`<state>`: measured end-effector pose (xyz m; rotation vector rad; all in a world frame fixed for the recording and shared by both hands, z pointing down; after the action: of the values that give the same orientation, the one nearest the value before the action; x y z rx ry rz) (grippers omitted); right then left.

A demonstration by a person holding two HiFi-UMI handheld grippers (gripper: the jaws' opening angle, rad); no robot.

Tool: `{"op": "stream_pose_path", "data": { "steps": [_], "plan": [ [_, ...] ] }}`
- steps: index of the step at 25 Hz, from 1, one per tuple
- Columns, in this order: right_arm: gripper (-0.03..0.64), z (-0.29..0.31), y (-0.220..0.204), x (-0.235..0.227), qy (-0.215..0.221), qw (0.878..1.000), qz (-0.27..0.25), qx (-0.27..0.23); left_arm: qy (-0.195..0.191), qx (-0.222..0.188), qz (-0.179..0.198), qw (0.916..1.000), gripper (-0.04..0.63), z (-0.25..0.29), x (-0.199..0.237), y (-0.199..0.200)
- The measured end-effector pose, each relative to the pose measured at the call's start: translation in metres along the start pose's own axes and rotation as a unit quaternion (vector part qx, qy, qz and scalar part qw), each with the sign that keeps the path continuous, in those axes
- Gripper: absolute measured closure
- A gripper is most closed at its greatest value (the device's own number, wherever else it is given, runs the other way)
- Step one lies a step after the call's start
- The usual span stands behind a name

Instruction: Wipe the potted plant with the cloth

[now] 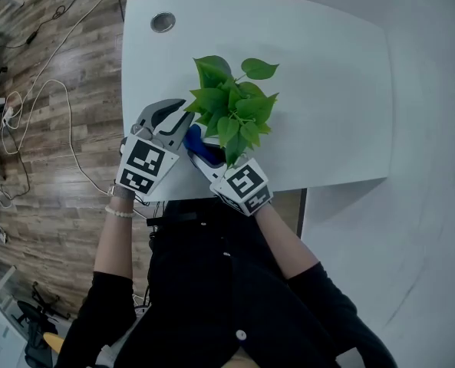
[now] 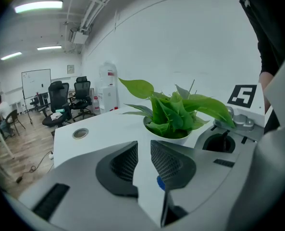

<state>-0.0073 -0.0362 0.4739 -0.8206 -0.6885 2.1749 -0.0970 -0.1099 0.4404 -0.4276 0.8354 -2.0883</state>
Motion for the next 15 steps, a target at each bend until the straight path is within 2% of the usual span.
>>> {"op": "stream_pose_path", "data": {
  "steps": [4,8,11,13,15],
  "plan": [
    [0.529,0.000,-0.004,0.000,-0.002,1.000,0.004,0.002,-0.004,-0.003,-0.029,0.9996,0.511,0.006,0.005,0.001],
    [0.529,-0.003,-0.005,-0.005,-0.021,1.000,0.016,-0.001,0.001,0.006,-0.029,0.9996,0.511,0.014,0.009,0.000],
    [0.529,-0.012,-0.008,-0.014,-0.041,0.999,0.035,-0.004,0.000,0.015,-0.012,0.9998,0.511,0.019,0.009,0.000],
    [0.529,-0.019,-0.014,-0.021,-0.051,0.998,0.038,0.000,-0.006,0.023,0.015,0.9996,0.503,0.024,0.006,-0.001],
    [0.529,-0.025,-0.019,-0.025,-0.060,0.997,0.039,0.007,-0.017,0.036,0.041,0.9984,0.449,0.029,0.002,-0.004]
  ]
}}
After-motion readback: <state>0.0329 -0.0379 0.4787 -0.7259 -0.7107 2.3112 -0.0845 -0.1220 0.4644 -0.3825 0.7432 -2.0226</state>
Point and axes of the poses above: the fingertips, and each gripper's own axes: z forward along the fingers, x to its left, y out of its top, the point moved 7 cm from there along -z, backward along the fingers, and after that the axes turned 15 degrees about x, right-handed, at the moved point
